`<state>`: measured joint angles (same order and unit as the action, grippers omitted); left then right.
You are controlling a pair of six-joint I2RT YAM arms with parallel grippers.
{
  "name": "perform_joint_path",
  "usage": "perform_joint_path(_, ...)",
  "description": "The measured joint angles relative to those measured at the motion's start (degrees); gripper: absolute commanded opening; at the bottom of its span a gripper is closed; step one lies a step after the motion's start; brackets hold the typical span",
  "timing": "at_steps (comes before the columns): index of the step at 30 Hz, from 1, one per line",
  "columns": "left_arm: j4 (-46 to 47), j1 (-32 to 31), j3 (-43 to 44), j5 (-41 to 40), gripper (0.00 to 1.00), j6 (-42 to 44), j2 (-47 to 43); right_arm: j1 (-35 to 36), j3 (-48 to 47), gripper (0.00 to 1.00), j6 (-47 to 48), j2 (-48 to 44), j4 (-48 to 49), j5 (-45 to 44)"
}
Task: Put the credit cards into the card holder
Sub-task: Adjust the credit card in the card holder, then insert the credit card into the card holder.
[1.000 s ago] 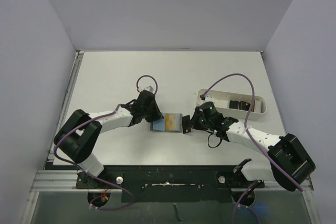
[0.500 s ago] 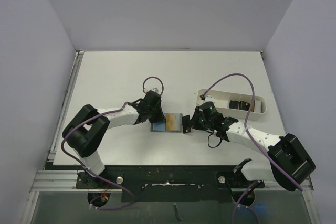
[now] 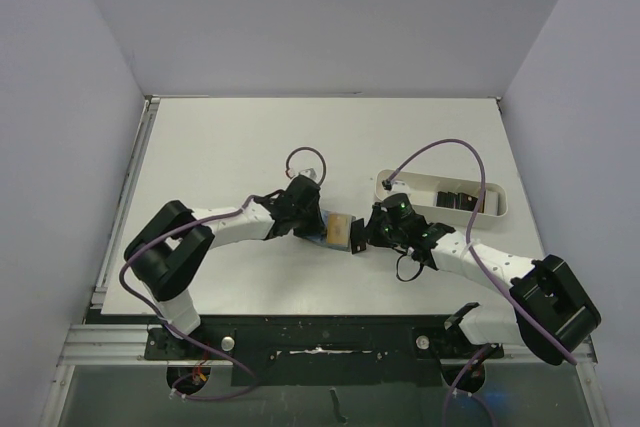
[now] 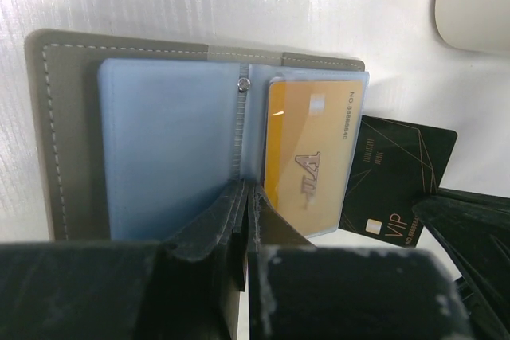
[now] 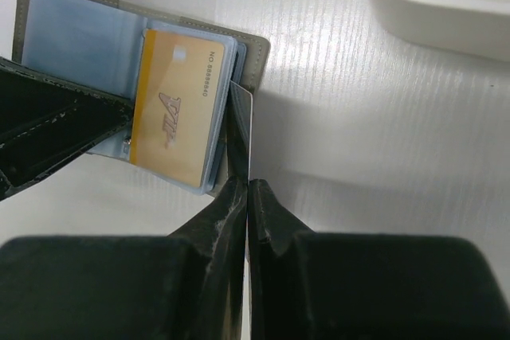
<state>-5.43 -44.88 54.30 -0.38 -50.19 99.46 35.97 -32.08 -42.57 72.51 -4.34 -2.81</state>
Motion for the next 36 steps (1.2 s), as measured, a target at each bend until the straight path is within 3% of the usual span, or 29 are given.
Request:
perform_joint_path(8,-0.22,-0.42,0.28,1.57,0.0,-1.36,1.22,-1.42,-0.17,0.0,2.32,-3.56,-5.29,-1.92)
perform_joint_path(14,2.64,-0.79,-2.29,7.32,0.13,-4.72,-0.35,-3.21,-2.8,0.0,4.11,-12.28,-13.99,-5.27)
perform_joint_path(20,2.95,1.73,-4.48,10.62,0.2,-5.2,-2.64,-3.21,-3.28,0.0,4.39,-17.25,-12.04,-2.51)
perform_joint_path(28,1.95,11.78,-8.74,11.28,0.19,-2.97,-9.79,-3.21,-3.28,0.0,2.56,-9.03,-3.28,5.31)
perform_joint_path(36,1.81,13.92,-11.04,12.74,0.13,0.55,-10.51,-3.21,-3.5,0.0,0.66,0.96,4.72,12.09)
